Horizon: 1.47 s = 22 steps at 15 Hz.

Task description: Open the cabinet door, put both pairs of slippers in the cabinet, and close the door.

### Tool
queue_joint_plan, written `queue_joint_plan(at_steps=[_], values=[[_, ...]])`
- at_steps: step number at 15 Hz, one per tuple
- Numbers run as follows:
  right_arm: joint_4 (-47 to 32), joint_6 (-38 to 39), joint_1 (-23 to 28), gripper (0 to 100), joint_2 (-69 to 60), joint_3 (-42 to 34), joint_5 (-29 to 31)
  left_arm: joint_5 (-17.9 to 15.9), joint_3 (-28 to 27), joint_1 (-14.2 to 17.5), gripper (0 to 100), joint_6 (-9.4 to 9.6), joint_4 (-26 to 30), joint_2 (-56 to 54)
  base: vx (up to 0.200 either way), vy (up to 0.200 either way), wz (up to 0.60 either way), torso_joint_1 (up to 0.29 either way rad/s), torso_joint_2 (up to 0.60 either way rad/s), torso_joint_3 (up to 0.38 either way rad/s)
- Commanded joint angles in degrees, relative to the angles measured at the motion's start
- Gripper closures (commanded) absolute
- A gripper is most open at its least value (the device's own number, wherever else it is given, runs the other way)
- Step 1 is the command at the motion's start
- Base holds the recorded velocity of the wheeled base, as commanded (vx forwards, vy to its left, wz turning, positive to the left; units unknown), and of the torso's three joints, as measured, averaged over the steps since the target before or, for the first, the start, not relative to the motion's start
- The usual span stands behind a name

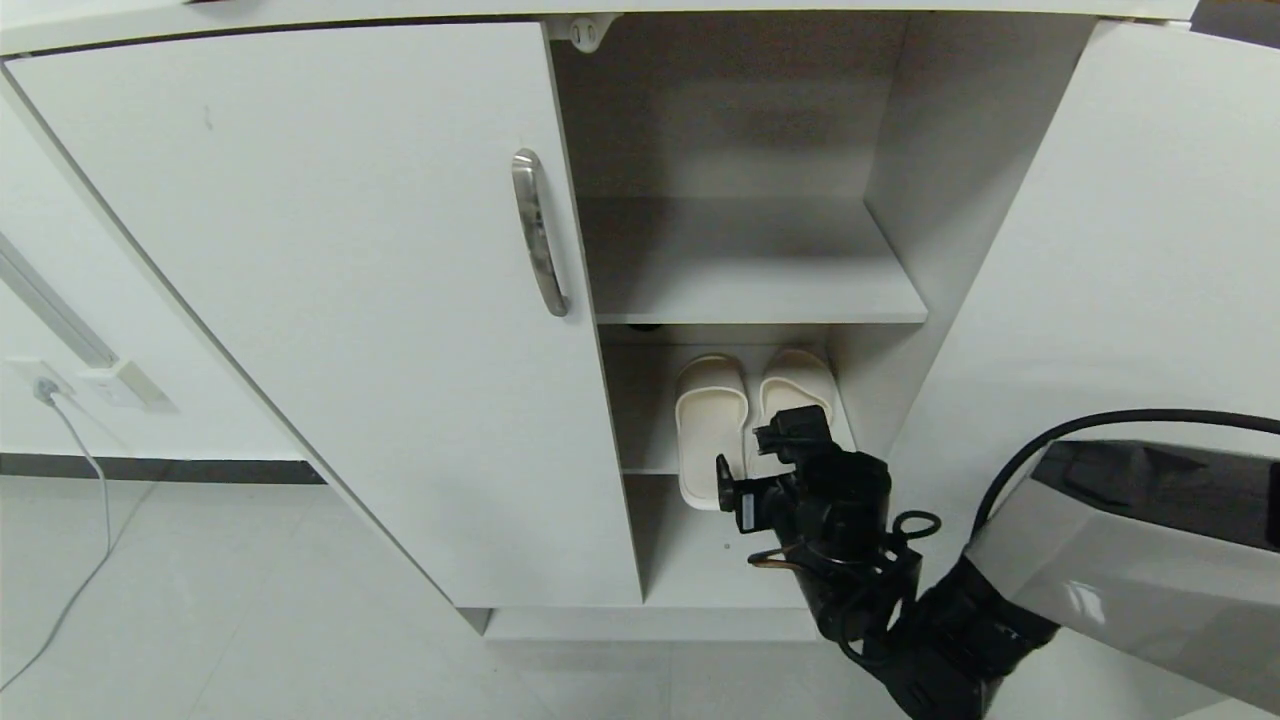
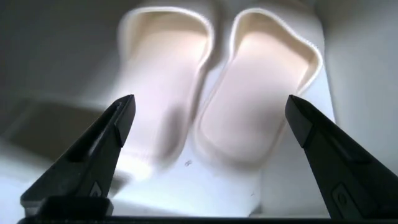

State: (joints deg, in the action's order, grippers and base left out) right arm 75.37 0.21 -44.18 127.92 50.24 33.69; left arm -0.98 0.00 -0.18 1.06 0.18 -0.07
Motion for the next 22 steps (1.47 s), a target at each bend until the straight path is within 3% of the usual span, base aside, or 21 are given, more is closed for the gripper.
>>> queue_joint_plan(at_steps=[1,6,12,22], values=[[5.13,-0.03,-2.32,0,-5.66,-8.84,-3.37,0.01,0.0,0.01,100,-0.01,-0.01,0.07,0.0,0.0,0.0,0.0,0.0,0.0],[5.48,-0.03,-2.75,0,-6.54,-10.95,-5.31,0.01,0.0,0.01,100,-0.45,-0.01,0.07,0.0,0.0,0.0,0.0,0.0,0.0],[5.66,-0.03,-2.75,0,-6.19,-10.86,-5.39,0.01,-0.09,0.01,100,-0.62,-0.01,0.07,-0.2,0.0,0.0,0.001,0.0,-0.002],[5.66,-0.03,-2.75,0,-6.19,-11.13,-5.48,0.1,0.0,0.01,100,-0.8,-0.01,0.07,0.0,0.0,0.0,0.0,0.0,0.0]])
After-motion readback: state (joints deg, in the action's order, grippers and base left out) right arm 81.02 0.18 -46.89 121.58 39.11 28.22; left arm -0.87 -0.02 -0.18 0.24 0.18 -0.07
